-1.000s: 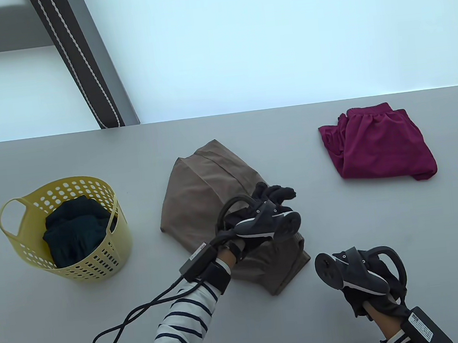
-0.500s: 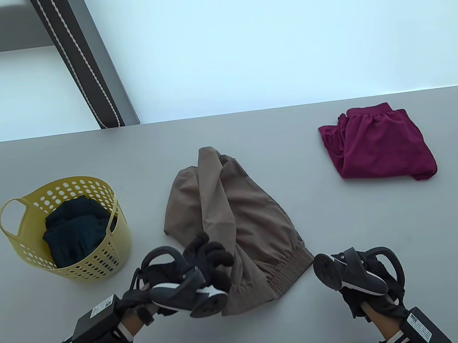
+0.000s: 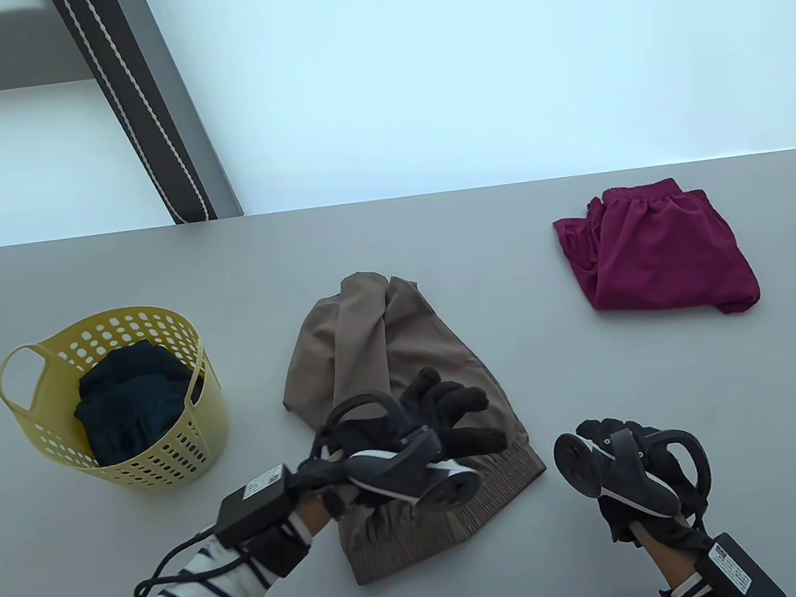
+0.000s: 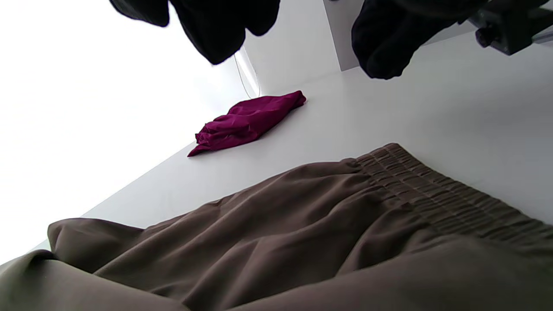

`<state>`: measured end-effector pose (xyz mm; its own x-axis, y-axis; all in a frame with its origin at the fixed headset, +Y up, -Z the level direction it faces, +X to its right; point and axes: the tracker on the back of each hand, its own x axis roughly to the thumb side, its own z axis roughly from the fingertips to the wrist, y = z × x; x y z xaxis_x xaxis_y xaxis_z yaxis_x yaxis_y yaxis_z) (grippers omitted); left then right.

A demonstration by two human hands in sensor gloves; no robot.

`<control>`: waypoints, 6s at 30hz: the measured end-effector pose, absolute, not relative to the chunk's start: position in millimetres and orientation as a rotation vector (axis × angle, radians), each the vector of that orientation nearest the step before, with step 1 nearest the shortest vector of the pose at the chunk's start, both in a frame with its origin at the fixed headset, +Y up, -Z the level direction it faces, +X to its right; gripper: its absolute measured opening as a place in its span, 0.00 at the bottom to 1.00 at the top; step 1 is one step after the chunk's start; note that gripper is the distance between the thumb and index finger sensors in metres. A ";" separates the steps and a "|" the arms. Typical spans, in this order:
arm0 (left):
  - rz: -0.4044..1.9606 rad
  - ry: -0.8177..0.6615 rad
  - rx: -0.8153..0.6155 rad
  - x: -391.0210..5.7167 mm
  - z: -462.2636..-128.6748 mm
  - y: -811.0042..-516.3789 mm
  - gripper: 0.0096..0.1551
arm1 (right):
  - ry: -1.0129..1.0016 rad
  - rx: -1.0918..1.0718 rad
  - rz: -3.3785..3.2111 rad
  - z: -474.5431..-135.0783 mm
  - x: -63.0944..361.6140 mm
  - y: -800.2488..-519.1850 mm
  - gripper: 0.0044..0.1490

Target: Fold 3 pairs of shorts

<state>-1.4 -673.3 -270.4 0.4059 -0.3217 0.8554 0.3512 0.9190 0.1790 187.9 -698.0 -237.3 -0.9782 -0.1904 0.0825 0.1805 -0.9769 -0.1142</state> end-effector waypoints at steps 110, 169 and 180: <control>-0.673 -0.455 -0.243 -156.0 -266.7 -726.1 0.53 | -0.752 -0.490 -3.134 -327.0 99.9 -704.6 0.46; -0.711 -0.534 -0.614 -176.9 -229.1 -735.3 0.70 | -0.911 0.114 -3.083 -397.2 118.6 -779.4 0.57; -0.693 -0.500 -0.328 -194.9 -230.9 -710.6 0.54 | -0.427 -0.441 -3.057 -304.7 153.5 -686.4 0.61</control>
<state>-194.9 -710.6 -230.9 0.6593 -0.5240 0.5392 0.6768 0.7260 -0.1219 153.5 -686.4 -304.7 -0.9597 0.0161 0.2807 0.0614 -0.9622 0.2653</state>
